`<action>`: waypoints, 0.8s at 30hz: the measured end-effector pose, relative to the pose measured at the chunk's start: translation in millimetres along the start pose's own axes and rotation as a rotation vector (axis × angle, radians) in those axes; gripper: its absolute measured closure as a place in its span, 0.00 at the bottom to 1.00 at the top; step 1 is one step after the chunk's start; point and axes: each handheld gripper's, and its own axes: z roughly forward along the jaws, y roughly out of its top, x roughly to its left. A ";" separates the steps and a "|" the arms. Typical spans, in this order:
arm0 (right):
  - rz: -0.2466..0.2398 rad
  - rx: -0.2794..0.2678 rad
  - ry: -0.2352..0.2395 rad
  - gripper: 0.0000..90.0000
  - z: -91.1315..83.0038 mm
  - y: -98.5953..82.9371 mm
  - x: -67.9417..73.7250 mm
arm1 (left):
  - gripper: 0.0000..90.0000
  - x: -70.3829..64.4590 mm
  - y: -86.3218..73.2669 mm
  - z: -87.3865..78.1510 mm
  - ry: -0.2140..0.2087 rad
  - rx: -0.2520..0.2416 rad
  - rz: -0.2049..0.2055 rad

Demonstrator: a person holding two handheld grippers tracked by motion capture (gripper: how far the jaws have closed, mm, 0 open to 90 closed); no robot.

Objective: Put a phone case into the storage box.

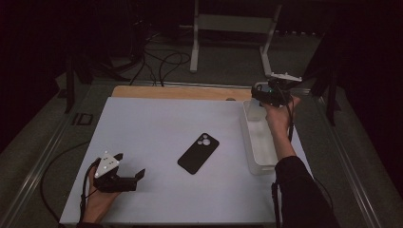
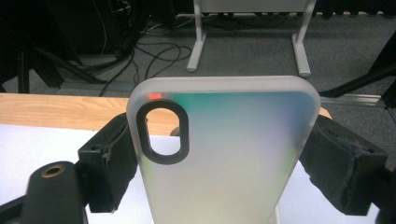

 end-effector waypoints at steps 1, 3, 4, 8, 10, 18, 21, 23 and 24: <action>-0.001 0.002 -0.002 0.19 1.3 -0.5 0.5 | 0.00 0.0 0.0 0.0 0.000 0.000 0.000; -0.015 0.022 -0.014 0.19 7.8 -3.8 3.2 | 0.00 0.2 0.0 -0.6 0.000 -0.003 -0.001; -0.019 0.026 -0.019 0.19 9.4 -4.7 3.7 | 0.00 0.3 0.0 -0.5 0.000 -0.003 -0.001; -0.024 0.039 -0.017 0.19 14.9 -8.4 4.8 | 0.00 0.2 -0.1 -0.5 -0.001 -0.003 -0.001; -0.031 0.048 -0.026 0.19 17.8 -10.7 5.4 | 0.00 0.3 -0.1 -0.6 -0.001 -0.004 -0.002; -0.020 0.080 -0.040 0.19 29.9 -19.2 4.2 | 0.00 0.1 -0.1 -0.6 -0.002 -0.005 -0.003; -0.023 0.093 -0.046 0.19 34.7 -21.6 5.5 | 0.00 0.3 0.0 -1.1 -0.003 -0.004 -0.002; -0.027 0.101 -0.052 0.19 38.0 -23.2 6.9 | 0.00 0.4 0.0 -1.4 -0.003 -0.005 -0.002; -0.030 0.104 -0.054 0.19 39.6 -24.1 7.5 | 0.00 0.4 -0.1 -1.4 -0.003 -0.006 -0.004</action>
